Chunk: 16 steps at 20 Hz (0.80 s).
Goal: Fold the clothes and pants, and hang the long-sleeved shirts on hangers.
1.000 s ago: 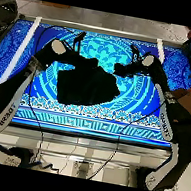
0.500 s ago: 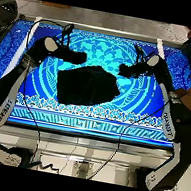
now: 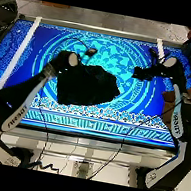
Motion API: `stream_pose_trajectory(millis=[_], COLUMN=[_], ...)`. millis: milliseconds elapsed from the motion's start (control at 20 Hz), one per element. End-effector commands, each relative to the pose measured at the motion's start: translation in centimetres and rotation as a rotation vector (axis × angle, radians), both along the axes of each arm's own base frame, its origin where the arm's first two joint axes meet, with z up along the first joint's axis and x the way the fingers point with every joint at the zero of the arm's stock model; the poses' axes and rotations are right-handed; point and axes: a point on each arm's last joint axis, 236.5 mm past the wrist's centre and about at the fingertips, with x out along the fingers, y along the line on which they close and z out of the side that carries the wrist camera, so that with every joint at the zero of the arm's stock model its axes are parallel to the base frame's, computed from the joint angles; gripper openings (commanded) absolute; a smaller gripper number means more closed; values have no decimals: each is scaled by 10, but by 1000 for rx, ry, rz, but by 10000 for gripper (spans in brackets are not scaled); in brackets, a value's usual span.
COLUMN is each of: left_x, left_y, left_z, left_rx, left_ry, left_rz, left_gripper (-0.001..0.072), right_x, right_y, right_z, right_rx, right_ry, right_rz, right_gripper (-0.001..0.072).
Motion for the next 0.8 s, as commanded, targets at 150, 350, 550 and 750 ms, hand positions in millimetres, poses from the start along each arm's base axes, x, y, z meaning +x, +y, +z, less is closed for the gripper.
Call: stream_pose_trajectory(millis=[150, 350, 550, 750], left_x=[-130, -117, -26, 28], left_y=[-93, -90, 5, 124], left_z=[-3, -6, 50, 119], left_rx=[-101, -84, 85, 180], left_ry=[237, 165, -145, -332], left_rz=[-259, -232, 6, 299], left_gripper=[21, 20, 20, 21], right_x=[-23, -17, 5, 13], right_y=[-45, -8, 35, 100], right_z=[-1, 14, 18, 21], right_rx=[42, 130, 120, 119], right_ry=[95, 43, -66, -150], right_rz=[-17, 42, 63, 123], right_gripper=[29, 606, 697, 697])
